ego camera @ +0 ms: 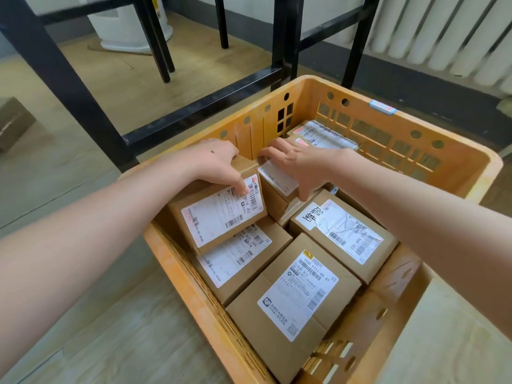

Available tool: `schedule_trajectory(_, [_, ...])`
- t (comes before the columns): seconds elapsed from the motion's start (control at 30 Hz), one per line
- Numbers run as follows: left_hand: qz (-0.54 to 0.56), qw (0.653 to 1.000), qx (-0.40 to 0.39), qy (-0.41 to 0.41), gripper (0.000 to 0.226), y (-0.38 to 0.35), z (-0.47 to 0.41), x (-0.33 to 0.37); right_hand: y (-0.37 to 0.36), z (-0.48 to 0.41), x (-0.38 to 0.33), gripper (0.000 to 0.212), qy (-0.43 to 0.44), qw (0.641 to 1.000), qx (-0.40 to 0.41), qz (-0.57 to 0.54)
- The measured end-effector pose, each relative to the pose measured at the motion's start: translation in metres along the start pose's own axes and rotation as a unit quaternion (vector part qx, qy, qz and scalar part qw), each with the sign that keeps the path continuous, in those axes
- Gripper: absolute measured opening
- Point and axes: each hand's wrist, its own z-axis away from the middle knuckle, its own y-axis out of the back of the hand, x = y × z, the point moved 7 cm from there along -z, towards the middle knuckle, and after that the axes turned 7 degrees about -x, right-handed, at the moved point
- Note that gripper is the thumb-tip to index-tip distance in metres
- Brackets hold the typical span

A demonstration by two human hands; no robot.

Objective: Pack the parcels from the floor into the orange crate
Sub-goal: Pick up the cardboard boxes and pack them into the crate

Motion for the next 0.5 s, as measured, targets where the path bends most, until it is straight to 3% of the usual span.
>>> schedule_trajectory(0.1, [0.032, 0.999, -0.019, 0.003, 0.084, -0.009, -0.004, -0.001, -0.008, -0.004, 0.001, 0.127, -0.021, 0.998, -0.057, 0.011])
schedule_trajectory(0.23, [0.182, 0.981, -0.062, 0.019, 0.084, -0.030, -0.008, -0.013, -0.008, -0.013, 0.000, 0.128, -0.037, 0.994, -0.099, 0.021])
schedule_trajectory(0.33, [0.293, 0.950, -0.107, 0.005, 0.050, -0.046, -0.006, -0.017, -0.009, -0.015, 0.001, 0.130, -0.039, 0.992, -0.123, 0.001])
schedule_trajectory(0.4, [0.296, 0.944, -0.147, -0.003, 0.035, -0.059, -0.001, -0.018, -0.010, -0.011, 0.004, 0.127, -0.034, 0.992, -0.123, -0.012])
schedule_trajectory(0.5, [0.271, 0.944, -0.189, -0.018, 0.038, -0.071, 0.005, -0.012, -0.012, 0.000, 0.014, 0.122, -0.030, 0.993, -0.103, -0.043])
